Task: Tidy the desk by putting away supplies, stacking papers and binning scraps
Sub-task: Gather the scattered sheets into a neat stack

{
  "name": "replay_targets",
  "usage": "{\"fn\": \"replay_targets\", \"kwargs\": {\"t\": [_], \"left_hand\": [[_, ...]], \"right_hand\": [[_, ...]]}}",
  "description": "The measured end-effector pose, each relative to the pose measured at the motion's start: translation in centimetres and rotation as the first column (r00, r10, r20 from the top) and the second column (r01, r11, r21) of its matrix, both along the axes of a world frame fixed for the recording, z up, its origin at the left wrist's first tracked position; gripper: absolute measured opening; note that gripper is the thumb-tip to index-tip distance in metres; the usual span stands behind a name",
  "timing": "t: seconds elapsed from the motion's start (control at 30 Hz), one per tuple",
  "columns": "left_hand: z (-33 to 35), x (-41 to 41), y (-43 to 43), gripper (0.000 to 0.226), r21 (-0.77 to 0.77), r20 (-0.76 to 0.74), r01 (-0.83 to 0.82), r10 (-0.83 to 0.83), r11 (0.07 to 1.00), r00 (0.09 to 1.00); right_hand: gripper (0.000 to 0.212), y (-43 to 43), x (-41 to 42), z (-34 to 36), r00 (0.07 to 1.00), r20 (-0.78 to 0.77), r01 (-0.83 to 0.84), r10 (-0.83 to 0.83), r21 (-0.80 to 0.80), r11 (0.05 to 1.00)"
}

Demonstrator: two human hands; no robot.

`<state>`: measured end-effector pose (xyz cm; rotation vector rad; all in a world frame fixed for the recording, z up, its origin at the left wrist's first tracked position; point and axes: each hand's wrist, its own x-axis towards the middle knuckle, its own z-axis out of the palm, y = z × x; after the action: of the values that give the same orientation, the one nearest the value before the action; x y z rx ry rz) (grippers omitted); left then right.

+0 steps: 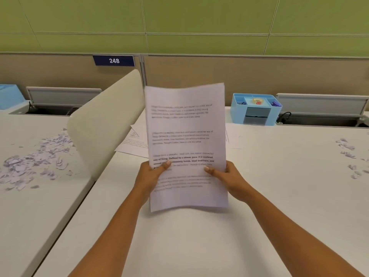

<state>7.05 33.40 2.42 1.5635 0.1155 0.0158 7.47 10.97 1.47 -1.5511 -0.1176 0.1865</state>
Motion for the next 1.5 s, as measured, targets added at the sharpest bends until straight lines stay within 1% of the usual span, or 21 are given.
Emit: {"fn": "replay_targets", "kwargs": {"t": [0.07,0.17,0.23,0.3,0.37,0.4,0.43,0.5,0.53,0.57,0.63,0.77,0.93,1.07,1.13,1.2,1.23,1.27,1.33,1.4,1.5], "left_hand": [[-0.2,1.0,-0.8,0.020,0.069,-0.032,0.068,-0.066,0.995,0.997],[-0.6,2.7,-1.6,0.019,0.280,-0.106,0.214,-0.192,0.936,0.976],[-0.9,3.9,-1.9,0.013,0.333,-0.160,0.225,-0.180,0.916,0.971],[-1.5,5.2,-1.9,0.010,0.422,-0.137,0.151,-0.101,0.894,0.985],[-2.3,6.6,-1.6,0.014,0.639,-0.023,0.042,-0.036,0.768,0.999],[-2.5,7.1,-1.5,0.021,0.736,0.031,0.003,-0.039,0.677,0.999],[-2.6,7.6,-1.4,0.030,0.797,0.057,-0.005,-0.066,0.604,0.996],[-3.0,8.7,-1.2,0.047,0.881,-0.006,0.072,-0.140,0.467,0.990],[-3.1,9.2,-1.2,0.053,0.923,-0.069,0.128,-0.171,0.363,0.983],[-3.4,9.8,-1.0,0.055,0.950,-0.123,0.168,-0.178,0.265,0.976],[-3.9,10.7,-0.6,0.053,0.965,-0.188,0.211,-0.150,0.153,0.971],[-4.5,11.0,0.0,0.046,0.967,-0.207,0.221,-0.116,0.125,0.971],[-4.3,11.7,1.1,0.032,0.985,-0.151,0.162,-0.158,0.057,0.976],[-4.4,11.5,1.5,0.036,0.997,-0.074,0.077,-0.164,0.011,0.984],[-4.6,11.1,1.5,0.036,0.999,-0.014,0.022,-0.163,0.048,0.987],[-4.9,10.9,1.9,0.037,0.986,0.079,-0.049,-0.182,0.162,0.980],[-5.1,10.8,2.1,0.036,0.969,0.131,-0.087,-0.183,0.233,0.974],[-5.1,10.9,2.3,0.036,0.955,0.163,-0.110,-0.177,0.275,0.971],[-5.1,11.1,2.6,0.038,0.956,0.154,-0.103,-0.170,0.273,0.973],[-4.9,11.3,2.7,0.038,0.964,0.118,-0.068,-0.184,0.258,0.976],[-4.7,11.5,3.1,0.035,0.952,0.117,-0.054,-0.194,0.302,0.974]], "right_hand": [[0.025,-1.2,0.1,-0.4,0.999,-0.004,0.051,-0.051,-0.001,0.999],[0.029,-3.4,0.1,-1.1,0.989,-0.036,0.147,-0.146,0.012,0.989],[0.032,-5.2,0.2,-1.6,0.972,-0.064,0.227,-0.224,0.032,0.973],[0.034,-7.0,0.2,-2.0,0.954,-0.083,0.293,-0.288,0.054,0.955],[0.048,-8.3,0.0,-2.3,0.942,-0.099,0.329,-0.320,0.090,0.940],[0.059,-8.8,-0.1,-2.3,0.938,-0.114,0.338,-0.326,0.101,0.936],[0.059,-9.2,-0.2,-2.4,0.936,-0.124,0.342,-0.329,0.114,0.933],[0.044,-9.6,-0.3,-2.4,0.932,-0.142,0.352,-0.333,0.148,0.924],[0.053,-9.7,-0.3,-2.5,0.931,-0.146,0.354,-0.334,0.148,0.923],[0.070,-9.7,-0.3,-2.5,0.933,-0.139,0.351,-0.333,0.131,0.927],[0.093,-9.7,-0.2,-2.6,0.931,-0.130,0.356,-0.341,0.122,0.927],[0.077,-9.5,0.1,-2.7,0.930,-0.133,0.360,-0.343,0.131,0.924],[0.083,-9.0,-0.1,-3.0,0.928,-0.130,0.367,-0.350,0.138,0.920],[0.054,-9.1,0.0,-3.3,0.926,-0.150,0.369,-0.346,0.170,0.914],[0.053,-9.1,0.1,-3.4,0.926,-0.146,0.371,-0.349,0.175,0.912],[0.070,-9.2,0.3,-3.6,0.922,-0.140,0.380,-0.360,0.161,0.911],[0.062,-9.3,0.4,-3.6,0.922,-0.139,0.381,-0.362,0.151,0.912],[0.044,-9.4,0.4,-3.6,0.922,-0.136,0.382,-0.363,0.152,0.912],[0.024,-9.5,0.4,-3.5,0.916,-0.140,0.395,-0.376,0.151,0.906],[0.022,-9.7,0.4,-3.6,0.912,-0.147,0.400,-0.382,0.130,0.907],[0.023,-9.9,0.5,-3.5,0.913,-0.152,0.398,-0.377,0.142,0.906]]}}
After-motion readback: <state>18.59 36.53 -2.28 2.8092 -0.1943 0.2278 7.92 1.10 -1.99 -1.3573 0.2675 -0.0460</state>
